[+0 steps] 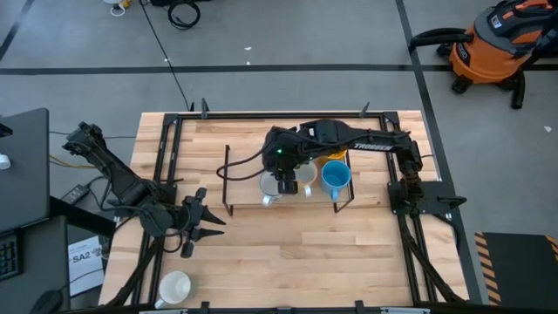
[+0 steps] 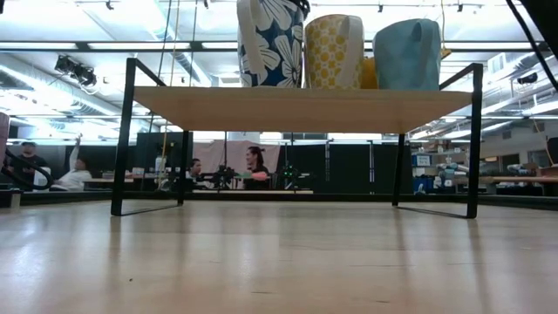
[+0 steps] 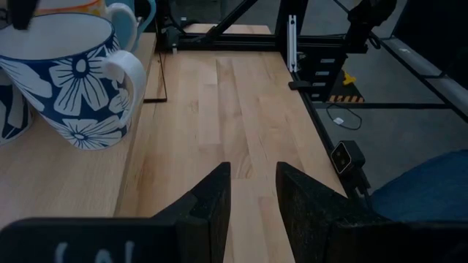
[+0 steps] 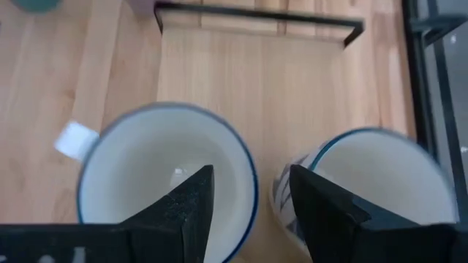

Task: Place coffee mugs
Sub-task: Adjust the blue patterned mugs on the shelf

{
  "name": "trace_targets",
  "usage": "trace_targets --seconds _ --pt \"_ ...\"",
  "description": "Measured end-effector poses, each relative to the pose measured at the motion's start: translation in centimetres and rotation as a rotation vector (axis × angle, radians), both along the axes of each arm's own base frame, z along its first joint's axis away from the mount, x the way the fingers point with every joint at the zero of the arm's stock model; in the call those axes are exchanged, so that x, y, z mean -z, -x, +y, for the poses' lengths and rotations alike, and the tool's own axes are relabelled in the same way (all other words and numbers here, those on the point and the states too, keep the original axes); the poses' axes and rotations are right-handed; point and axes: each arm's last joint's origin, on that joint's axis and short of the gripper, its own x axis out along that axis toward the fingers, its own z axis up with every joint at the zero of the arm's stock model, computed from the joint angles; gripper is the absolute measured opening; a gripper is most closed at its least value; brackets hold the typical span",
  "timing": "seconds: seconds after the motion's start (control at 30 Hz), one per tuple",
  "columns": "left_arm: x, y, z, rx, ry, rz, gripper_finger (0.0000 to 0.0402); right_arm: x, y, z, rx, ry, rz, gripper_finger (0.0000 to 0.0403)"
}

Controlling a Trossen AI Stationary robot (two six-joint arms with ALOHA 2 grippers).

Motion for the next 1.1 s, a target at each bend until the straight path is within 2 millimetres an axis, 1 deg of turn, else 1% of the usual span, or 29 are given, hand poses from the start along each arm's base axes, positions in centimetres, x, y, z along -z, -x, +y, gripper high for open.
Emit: trace_targets --seconds 0.17,0.27,0.83,0.97,1.1 --pt "0.0 0.0 0.0 0.000 0.000 0.000 0.0117 -1.9 0.3 0.0 0.000 0.000 -0.076 0.0186" --pt "0.0 0.0 0.0 0.000 0.000 0.000 0.0117 -2.5 0.4 0.0 0.000 -0.001 -0.094 0.0185" --pt "0.0 0.0 0.0 0.000 0.000 0.000 0.0117 -1.6 0.4 0.0 0.010 0.000 -0.023 0.0187" --pt "0.0 0.0 0.0 0.001 0.000 0.000 0.0117 -1.6 0.5 -0.2 0.053 0.046 -0.019 0.0188" --pt "0.0 0.0 0.0 0.001 -0.001 0.000 0.0117 -1.6 0.5 -0.3 0.092 0.026 -0.023 0.0195"
